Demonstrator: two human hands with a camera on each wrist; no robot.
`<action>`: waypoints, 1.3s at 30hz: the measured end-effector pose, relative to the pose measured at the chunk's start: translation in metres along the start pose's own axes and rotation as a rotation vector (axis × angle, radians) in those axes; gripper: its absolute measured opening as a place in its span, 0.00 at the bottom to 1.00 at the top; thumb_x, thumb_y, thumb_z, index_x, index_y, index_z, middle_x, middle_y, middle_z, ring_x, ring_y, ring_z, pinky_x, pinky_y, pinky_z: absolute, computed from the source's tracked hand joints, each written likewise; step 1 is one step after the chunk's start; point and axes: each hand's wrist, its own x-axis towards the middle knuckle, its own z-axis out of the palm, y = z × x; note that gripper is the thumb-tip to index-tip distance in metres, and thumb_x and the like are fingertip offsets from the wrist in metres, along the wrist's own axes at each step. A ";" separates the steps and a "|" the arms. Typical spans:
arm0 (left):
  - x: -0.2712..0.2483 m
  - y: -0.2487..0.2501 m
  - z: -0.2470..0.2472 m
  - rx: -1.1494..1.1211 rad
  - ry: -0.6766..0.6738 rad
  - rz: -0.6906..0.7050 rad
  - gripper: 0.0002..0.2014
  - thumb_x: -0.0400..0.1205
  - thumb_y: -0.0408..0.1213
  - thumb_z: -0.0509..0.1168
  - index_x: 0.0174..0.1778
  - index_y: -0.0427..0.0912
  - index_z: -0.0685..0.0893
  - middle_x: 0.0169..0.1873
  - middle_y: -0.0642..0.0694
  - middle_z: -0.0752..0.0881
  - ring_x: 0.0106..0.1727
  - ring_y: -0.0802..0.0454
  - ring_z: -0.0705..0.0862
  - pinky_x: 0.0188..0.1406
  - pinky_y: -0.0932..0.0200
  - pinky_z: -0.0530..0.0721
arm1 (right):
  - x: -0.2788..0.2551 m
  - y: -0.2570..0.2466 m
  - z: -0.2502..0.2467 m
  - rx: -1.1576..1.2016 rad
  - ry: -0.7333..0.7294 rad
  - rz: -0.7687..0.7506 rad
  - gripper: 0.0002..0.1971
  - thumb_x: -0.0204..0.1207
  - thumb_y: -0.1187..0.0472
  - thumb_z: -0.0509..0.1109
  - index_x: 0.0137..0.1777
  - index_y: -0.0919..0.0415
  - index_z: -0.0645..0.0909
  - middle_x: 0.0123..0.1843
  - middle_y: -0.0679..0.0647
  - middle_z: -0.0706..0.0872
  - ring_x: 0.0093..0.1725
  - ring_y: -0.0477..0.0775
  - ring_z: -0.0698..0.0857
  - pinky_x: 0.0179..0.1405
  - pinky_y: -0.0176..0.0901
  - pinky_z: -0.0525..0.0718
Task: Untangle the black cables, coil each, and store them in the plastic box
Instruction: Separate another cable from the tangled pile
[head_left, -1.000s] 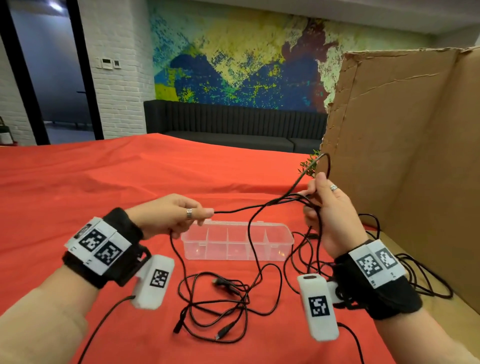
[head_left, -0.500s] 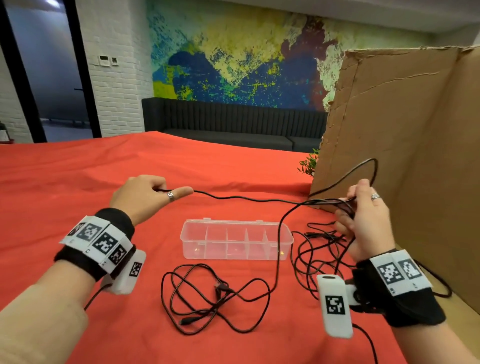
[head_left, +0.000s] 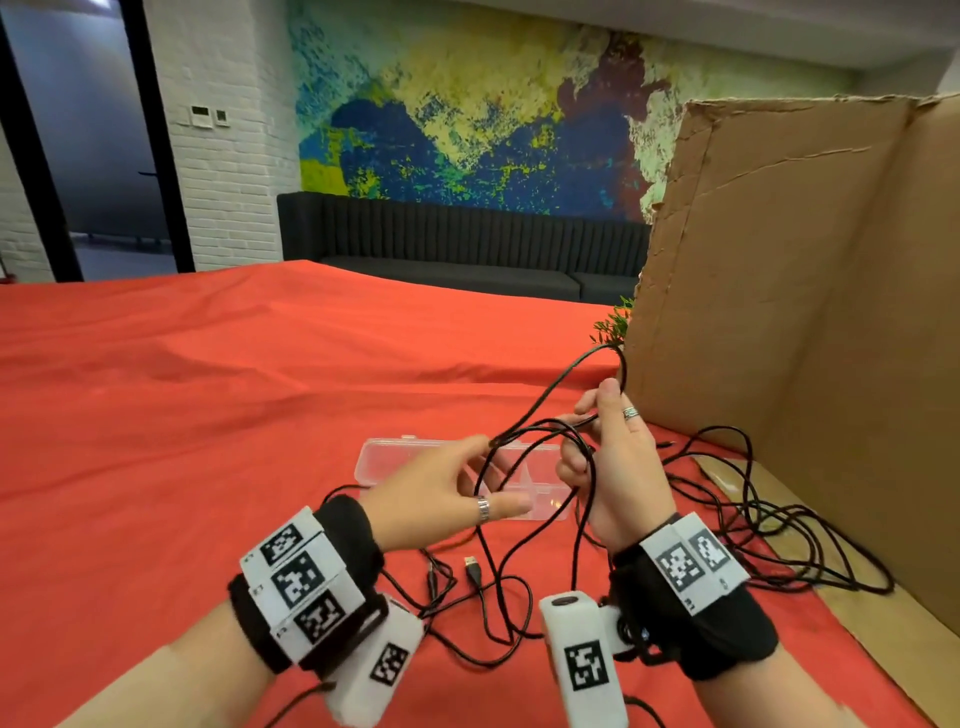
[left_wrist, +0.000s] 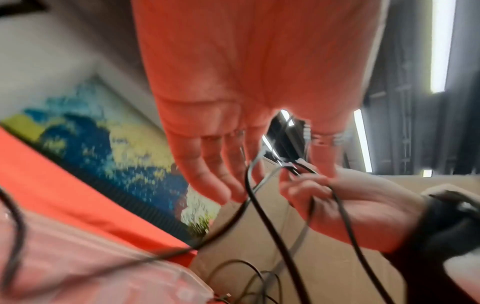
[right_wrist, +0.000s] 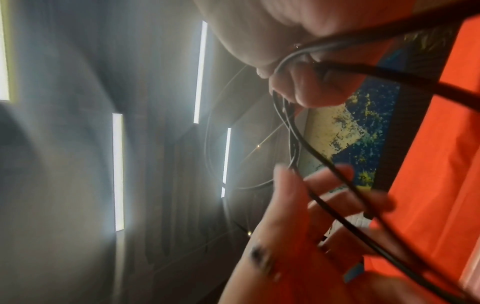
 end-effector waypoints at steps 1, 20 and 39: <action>0.003 0.001 0.003 -0.081 0.039 0.005 0.06 0.79 0.46 0.67 0.41 0.48 0.81 0.33 0.53 0.83 0.32 0.59 0.81 0.37 0.59 0.81 | -0.001 0.000 0.002 -0.004 -0.010 0.011 0.17 0.85 0.49 0.53 0.37 0.57 0.69 0.25 0.48 0.76 0.15 0.45 0.65 0.15 0.30 0.61; -0.002 -0.041 -0.046 -0.932 0.431 -0.120 0.21 0.74 0.48 0.63 0.15 0.46 0.73 0.34 0.43 0.86 0.52 0.50 0.84 0.49 0.56 0.77 | 0.009 -0.007 -0.024 -0.013 0.007 0.152 0.20 0.82 0.53 0.60 0.29 0.54 0.62 0.18 0.46 0.57 0.15 0.44 0.63 0.16 0.35 0.76; -0.018 -0.131 -0.088 0.489 0.339 -0.367 0.17 0.75 0.51 0.70 0.28 0.47 0.74 0.33 0.48 0.75 0.44 0.46 0.76 0.43 0.56 0.69 | 0.050 -0.067 -0.131 0.132 0.673 -0.322 0.18 0.84 0.50 0.50 0.32 0.53 0.66 0.16 0.45 0.59 0.15 0.45 0.56 0.17 0.27 0.51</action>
